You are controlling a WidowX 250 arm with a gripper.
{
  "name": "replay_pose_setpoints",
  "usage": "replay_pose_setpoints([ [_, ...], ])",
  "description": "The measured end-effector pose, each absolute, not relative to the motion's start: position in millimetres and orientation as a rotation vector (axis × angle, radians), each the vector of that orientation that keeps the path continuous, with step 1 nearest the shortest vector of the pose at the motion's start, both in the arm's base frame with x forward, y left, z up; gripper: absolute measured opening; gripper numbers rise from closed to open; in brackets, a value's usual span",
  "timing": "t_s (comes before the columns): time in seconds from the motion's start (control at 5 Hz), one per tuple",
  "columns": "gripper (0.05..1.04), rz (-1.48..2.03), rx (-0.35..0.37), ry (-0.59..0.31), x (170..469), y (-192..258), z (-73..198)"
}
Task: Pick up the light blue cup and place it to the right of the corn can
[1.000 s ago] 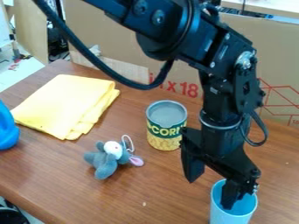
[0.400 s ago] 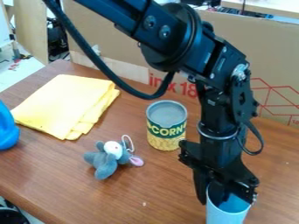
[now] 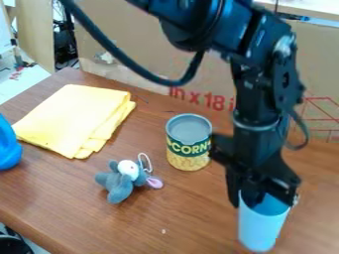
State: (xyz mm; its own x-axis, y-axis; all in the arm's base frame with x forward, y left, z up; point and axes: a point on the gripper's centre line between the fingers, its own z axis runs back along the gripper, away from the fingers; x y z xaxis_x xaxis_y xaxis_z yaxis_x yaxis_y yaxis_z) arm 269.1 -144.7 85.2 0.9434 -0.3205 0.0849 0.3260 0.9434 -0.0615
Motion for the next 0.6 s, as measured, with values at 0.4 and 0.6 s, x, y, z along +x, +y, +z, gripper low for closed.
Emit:
replay_pose_setpoints([
  [0.4, 0.099, -0.379, -0.022, -0.175, 296, -144, 113],
  [0.6, 0.099, -0.434, -0.024, -0.196, 314, -149, 106],
])
